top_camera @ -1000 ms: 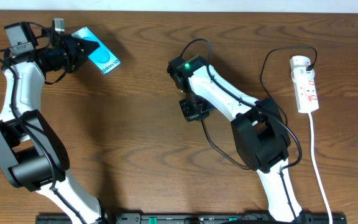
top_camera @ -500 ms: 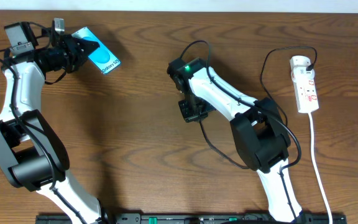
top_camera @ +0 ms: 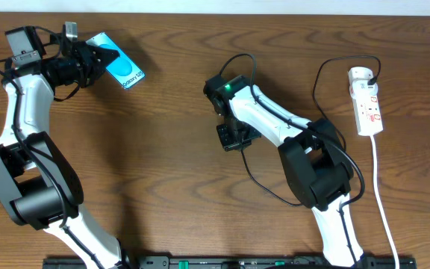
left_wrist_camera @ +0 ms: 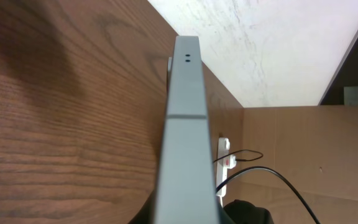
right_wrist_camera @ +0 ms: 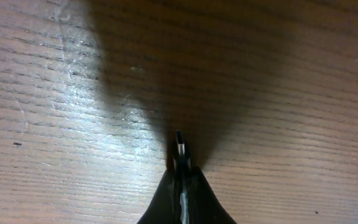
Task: Plug charger to phone and switch on socket
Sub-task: 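Lift the USB-C plug with the right gripper and adjust its grip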
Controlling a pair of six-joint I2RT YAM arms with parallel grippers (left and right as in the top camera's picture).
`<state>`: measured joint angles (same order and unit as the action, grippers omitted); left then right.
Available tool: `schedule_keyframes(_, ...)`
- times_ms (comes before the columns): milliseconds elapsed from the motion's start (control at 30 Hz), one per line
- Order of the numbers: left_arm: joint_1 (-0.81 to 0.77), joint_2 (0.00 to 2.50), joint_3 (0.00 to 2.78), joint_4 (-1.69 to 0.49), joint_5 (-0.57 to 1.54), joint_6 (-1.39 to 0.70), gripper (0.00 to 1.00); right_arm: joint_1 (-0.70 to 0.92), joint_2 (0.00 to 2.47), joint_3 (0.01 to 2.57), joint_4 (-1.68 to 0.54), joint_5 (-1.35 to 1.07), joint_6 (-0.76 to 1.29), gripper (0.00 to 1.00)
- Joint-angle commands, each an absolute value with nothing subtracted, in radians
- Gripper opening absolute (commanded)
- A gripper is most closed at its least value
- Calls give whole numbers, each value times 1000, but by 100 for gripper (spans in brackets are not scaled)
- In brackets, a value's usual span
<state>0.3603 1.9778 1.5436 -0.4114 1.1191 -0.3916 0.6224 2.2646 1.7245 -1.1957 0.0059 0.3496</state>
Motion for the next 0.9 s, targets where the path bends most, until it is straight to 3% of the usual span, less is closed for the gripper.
schedule_keyframes(0, 368, 1953, 1555, -407, 1137, -378, 7, 631, 2297, 1676, -1183, -11, 367, 1)
schedule_keyframes(267, 368, 1953, 1555, -407, 1137, -378, 7, 630, 2297, 1676, -1162, -18, 370, 17)
schedule_keyframes(867, 368, 1953, 1555, -408, 1137, -378, 7, 636, 2297, 1675, -1121, -37, 370, 1)
